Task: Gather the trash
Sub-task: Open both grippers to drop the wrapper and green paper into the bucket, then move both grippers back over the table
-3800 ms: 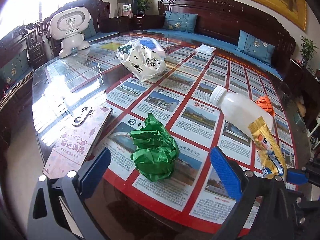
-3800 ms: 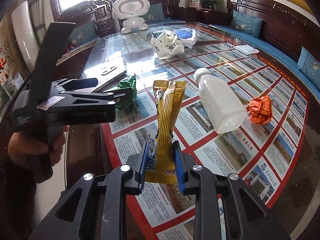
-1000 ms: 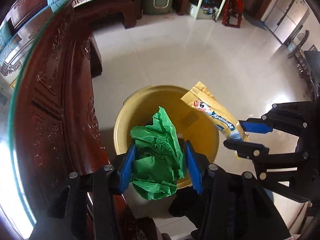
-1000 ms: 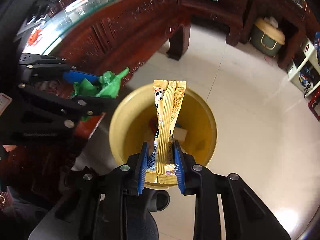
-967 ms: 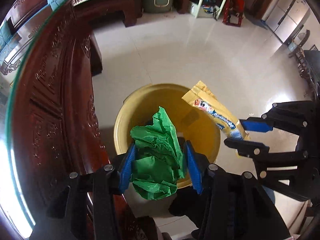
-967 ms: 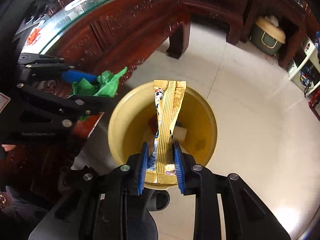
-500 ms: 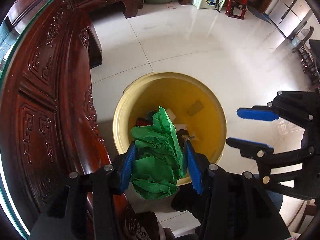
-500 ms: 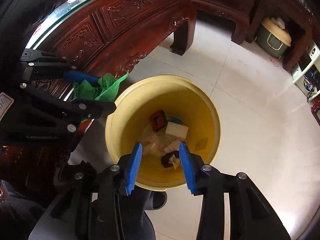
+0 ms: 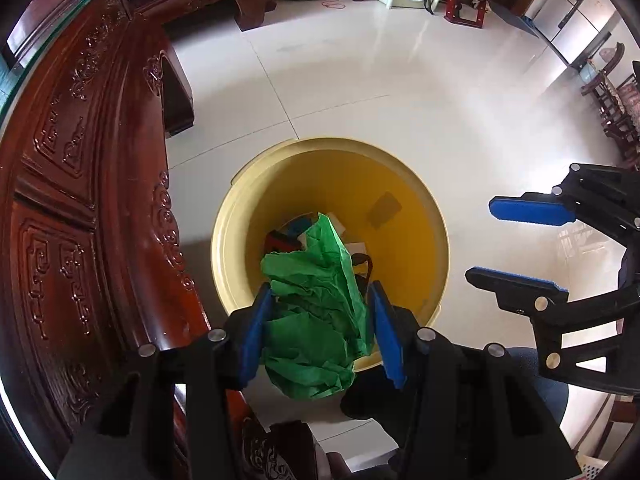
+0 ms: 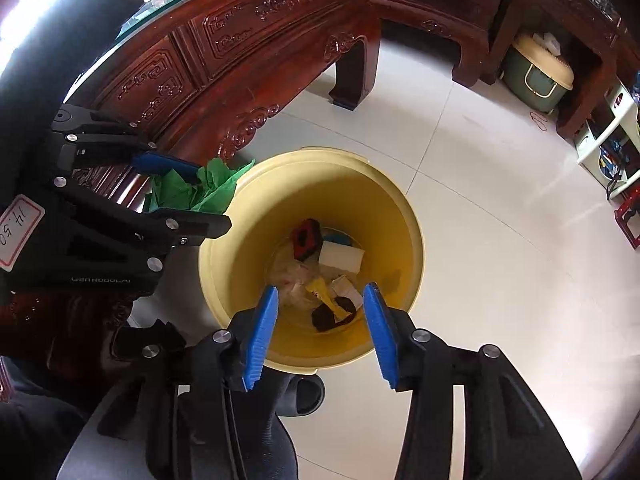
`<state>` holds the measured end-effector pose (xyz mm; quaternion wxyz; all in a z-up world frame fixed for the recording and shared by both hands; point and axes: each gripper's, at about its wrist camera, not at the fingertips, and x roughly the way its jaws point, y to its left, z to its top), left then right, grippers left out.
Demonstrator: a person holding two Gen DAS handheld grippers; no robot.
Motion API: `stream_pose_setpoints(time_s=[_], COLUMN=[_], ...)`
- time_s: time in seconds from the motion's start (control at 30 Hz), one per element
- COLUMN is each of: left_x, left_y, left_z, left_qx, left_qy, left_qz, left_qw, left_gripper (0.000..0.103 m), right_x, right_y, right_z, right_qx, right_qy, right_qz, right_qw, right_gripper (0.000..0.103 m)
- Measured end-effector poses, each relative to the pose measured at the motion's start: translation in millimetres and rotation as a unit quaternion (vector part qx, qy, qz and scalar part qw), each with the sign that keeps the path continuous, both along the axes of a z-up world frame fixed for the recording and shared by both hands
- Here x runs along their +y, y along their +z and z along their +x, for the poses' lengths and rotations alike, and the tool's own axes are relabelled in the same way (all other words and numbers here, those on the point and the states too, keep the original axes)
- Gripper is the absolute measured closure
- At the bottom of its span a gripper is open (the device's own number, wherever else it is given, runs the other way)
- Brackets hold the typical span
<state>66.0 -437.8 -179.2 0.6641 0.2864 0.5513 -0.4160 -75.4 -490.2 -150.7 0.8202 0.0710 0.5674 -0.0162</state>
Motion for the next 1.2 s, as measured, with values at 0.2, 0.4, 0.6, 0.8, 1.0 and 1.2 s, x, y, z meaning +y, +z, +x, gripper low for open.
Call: stream_pose_setpoints(time_s=[0.2,0.4,0.6,0.8,1.0,1.2], left_x=[-1.7,-1.6,-1.2,0.5,4.9,23.8], left_y=[-5.8,-7.3,-6.9,-5.1,5.6,46.2], left_z=[-1.4,-3.9,-3.6,-2.9,-2.9,1.2], left_qx=[0.004,-0.003,-0.004,-0.007,-0.023,-0.049], left_qy=[-0.001,-0.005,-0.006,-0.002,0.005,0.035], left_qz=[0.010,0.015,0.015,0.014,-0.004,-0.063], left_qw=[0.9999,0.9999,0.9999,0.9999,0.9997,0.9962], left_gripper=[0.043,0.036,0.036,0.036,0.024,0.017], right_x=[-6.5,-7.6,-6.4,-4.0,-6.1,1.7], right_y=[-0.3,-2.3,-2.2,-0.5,10.6,42.9], right_z=[-0.7,-2.5,-2.0,-4.1,-7.8,-11.9], right_qx=[0.001,0.004,0.007,0.007,-0.013,-0.053], right_qy=[-0.006,-0.006,-0.003,-0.001,-0.023,-0.036], right_qz=[0.001,0.002,0.001,0.000,0.014,-0.001], right_qw=[1.000,1.000,1.000,1.000,1.000,0.998], right_gripper=[0.058,0.057,0.052,0.052,0.029,0.022])
